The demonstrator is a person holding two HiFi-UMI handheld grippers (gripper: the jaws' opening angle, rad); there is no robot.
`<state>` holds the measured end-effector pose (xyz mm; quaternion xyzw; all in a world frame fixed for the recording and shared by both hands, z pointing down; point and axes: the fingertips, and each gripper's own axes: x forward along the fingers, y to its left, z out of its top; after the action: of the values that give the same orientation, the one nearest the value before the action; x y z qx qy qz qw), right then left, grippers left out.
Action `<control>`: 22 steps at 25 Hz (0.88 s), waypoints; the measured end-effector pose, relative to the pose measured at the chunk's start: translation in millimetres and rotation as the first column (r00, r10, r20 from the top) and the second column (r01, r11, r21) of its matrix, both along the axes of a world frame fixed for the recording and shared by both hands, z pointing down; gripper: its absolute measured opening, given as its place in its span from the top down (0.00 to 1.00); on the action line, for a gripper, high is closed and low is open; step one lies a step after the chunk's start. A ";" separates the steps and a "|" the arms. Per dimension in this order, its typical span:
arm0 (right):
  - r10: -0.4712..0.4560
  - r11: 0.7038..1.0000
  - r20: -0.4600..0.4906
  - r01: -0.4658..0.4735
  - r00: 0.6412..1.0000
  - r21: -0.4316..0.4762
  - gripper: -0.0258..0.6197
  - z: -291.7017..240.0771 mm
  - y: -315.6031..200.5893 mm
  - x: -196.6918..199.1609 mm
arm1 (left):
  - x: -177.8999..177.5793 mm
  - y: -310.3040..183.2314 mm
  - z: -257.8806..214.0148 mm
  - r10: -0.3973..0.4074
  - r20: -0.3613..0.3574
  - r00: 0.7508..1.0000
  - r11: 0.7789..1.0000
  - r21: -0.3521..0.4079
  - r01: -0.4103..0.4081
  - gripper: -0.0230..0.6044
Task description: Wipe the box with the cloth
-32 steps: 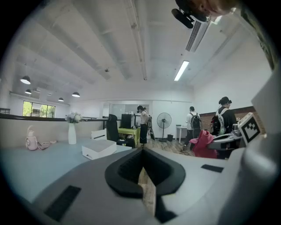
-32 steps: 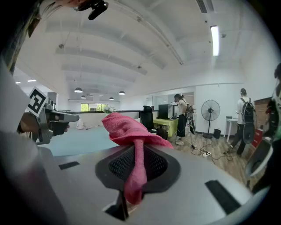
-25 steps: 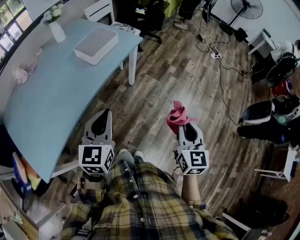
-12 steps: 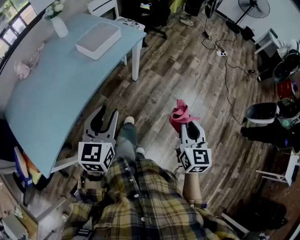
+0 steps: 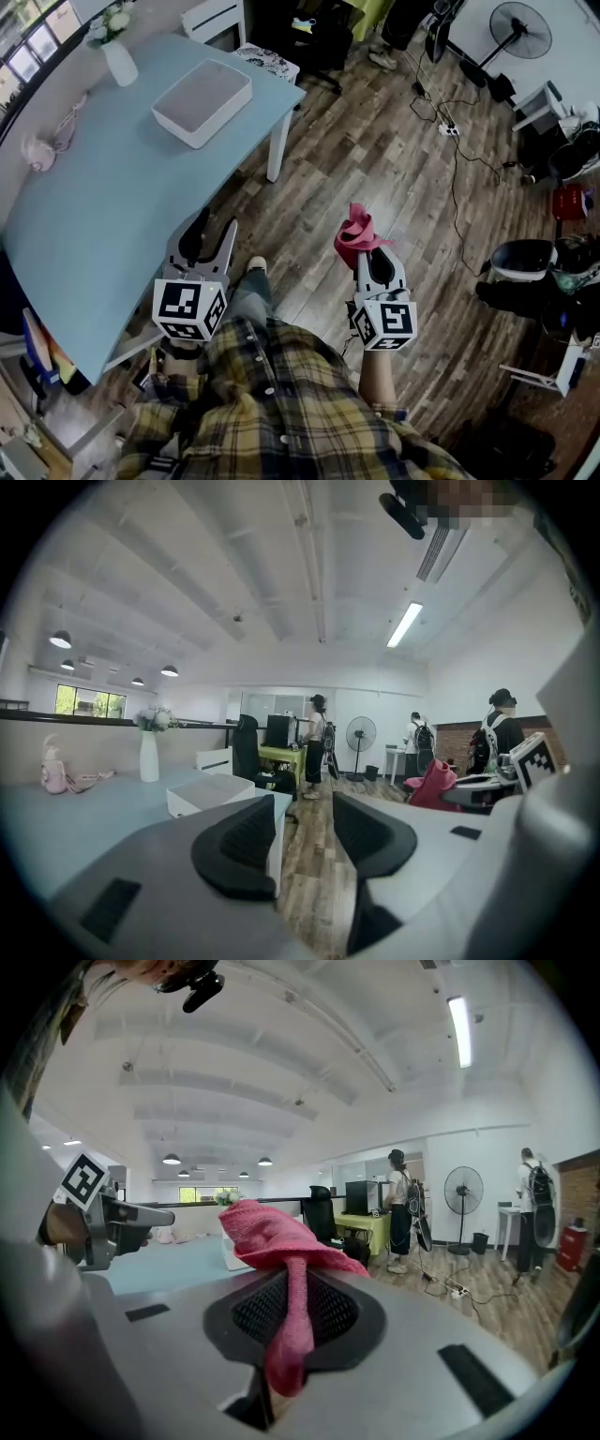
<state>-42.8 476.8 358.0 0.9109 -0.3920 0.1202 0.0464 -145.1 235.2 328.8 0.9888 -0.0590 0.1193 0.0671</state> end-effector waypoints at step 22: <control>-0.076 0.997 -0.014 0.076 0.997 -0.029 0.89 6.8 -168.2 130.5 | 111.2 -163.3 19.3 -0.091 -0.007 0.996 0.996 -0.025 0.091 0.67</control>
<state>87.7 308.6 364.8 0.8955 -0.4242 0.1169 0.0670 -33.9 71.9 348.1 0.9847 -0.1022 0.1130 0.0848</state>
